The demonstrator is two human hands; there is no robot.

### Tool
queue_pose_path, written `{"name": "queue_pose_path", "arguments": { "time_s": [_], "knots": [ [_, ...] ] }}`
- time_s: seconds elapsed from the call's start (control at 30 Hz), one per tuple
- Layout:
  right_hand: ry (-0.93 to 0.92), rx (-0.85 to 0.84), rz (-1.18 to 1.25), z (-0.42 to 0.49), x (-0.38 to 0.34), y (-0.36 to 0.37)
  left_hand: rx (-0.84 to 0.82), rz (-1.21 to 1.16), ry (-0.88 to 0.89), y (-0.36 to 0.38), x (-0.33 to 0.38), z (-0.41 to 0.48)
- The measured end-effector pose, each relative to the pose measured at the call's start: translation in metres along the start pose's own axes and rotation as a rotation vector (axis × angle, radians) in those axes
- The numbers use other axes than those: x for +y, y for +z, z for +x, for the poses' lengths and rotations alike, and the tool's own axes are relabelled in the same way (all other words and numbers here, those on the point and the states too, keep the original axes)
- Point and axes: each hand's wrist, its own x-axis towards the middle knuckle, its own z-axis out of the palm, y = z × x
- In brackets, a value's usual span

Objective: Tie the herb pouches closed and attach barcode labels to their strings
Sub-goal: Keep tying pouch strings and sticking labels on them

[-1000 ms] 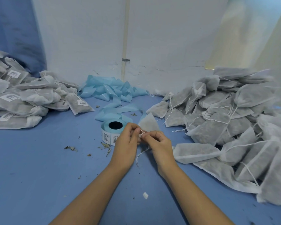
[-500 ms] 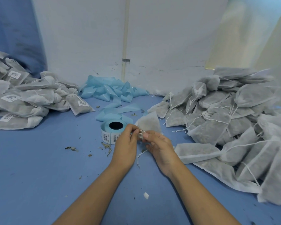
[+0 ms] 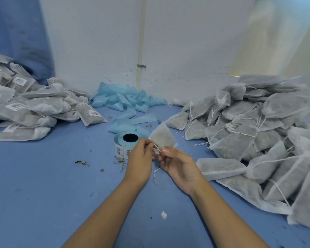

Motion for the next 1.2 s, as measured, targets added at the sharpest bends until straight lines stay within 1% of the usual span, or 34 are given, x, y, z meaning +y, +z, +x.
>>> {"name": "queue_pose_path", "arguments": {
  "time_s": [0.3, 0.53, 0.63, 0.73, 0.77, 0.83, 0.9, 0.93, 0.97, 1.03, 1.1, 1.13, 1.17, 1.2],
  "knots": [
    [0.053, -0.078, -0.015, 0.001, 0.002, -0.001, 0.026, -0.026, -0.009, -0.001, 0.001, 0.001],
    [0.068, -0.115, 0.023, 0.001, 0.003, -0.001, 0.028, 0.023, -0.022, -0.003, 0.002, 0.001],
    [0.063, -0.117, 0.046, 0.001, 0.003, -0.002, 0.017, -0.028, -0.032, -0.004, 0.005, 0.0],
    [0.055, -0.133, 0.124, 0.001, 0.002, -0.003, -0.002, -0.096, -0.034, -0.003, 0.011, -0.003],
    [0.056, -0.147, 0.156, 0.001, 0.002, -0.003, -0.02, -0.074, -0.006, -0.003, 0.013, -0.005],
    [0.058, -0.195, 0.197, 0.0, 0.001, -0.002, -0.078, 0.055, 0.078, -0.003, 0.014, -0.007],
    [0.055, -0.253, 0.198, -0.002, 0.0, -0.001, -0.134, 0.296, 0.19, -0.004, 0.011, -0.007],
    [0.054, -0.281, 0.199, -0.003, 0.0, -0.001, -0.128, 0.434, 0.237, -0.005, 0.01, -0.007],
    [0.058, -0.31, 0.207, -0.003, -0.001, -0.001, -0.084, 0.551, 0.276, -0.007, 0.011, -0.007],
    [0.078, -0.363, 0.239, -0.005, -0.002, -0.001, 0.045, 0.696, 0.399, -0.01, 0.018, -0.007],
    [0.093, -0.394, 0.256, -0.005, -0.002, -0.001, 0.145, 0.744, 0.557, -0.011, 0.023, -0.001],
    [0.1, -0.393, 0.256, -0.005, -0.002, -0.001, 0.19, 0.717, 0.609, -0.013, 0.025, 0.001],
    [0.107, -0.381, 0.252, -0.004, -0.001, -0.001, 0.213, 0.636, 0.604, -0.015, 0.027, 0.004],
    [0.113, -0.358, 0.248, -0.003, -0.001, -0.001, 0.22, 0.513, 0.545, -0.017, 0.029, 0.006]
  ]
}}
